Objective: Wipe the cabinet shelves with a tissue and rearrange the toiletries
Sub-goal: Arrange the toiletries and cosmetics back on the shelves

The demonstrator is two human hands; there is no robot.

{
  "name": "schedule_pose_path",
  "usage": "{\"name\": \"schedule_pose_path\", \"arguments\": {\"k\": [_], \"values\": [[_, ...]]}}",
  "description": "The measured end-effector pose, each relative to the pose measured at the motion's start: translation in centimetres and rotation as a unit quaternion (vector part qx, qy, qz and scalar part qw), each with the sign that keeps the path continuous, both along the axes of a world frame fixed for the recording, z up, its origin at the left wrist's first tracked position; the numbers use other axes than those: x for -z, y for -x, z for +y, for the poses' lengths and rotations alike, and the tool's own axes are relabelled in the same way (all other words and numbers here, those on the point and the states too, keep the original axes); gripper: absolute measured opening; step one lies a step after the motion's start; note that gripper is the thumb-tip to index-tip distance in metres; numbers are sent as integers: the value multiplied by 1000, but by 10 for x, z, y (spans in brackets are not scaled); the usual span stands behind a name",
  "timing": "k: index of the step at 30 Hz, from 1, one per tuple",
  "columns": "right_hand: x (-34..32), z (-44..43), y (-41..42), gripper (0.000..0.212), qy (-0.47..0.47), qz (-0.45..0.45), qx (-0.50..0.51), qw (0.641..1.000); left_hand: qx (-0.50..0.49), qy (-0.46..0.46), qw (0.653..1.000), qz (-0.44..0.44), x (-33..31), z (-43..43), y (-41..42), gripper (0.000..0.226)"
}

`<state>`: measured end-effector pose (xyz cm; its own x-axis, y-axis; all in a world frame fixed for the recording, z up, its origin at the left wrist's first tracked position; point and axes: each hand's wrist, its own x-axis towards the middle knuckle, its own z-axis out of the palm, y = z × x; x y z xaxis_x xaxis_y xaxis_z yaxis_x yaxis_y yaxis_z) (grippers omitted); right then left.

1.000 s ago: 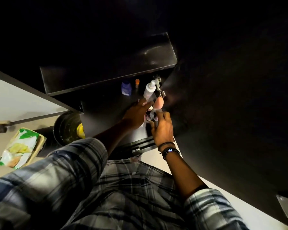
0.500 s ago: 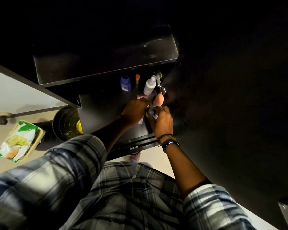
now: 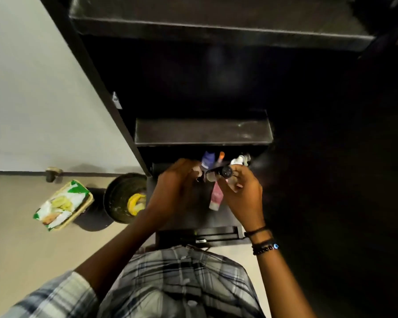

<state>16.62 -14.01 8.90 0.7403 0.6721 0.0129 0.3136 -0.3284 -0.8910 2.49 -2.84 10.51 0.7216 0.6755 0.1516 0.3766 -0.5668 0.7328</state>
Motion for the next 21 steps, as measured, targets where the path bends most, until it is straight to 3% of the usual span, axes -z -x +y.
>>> {"name": "schedule_pose_path", "arguments": {"k": [14, 21], "values": [[-151, 67, 42, 29, -216, -22, -53, 975, -55, -88, 978, -182, -150, 42, 34, 26], [-238, 89, 44, 30, -303, -119, -55, 944, -59, -171, 949, -259, -236, 59, 38, 27]]}}
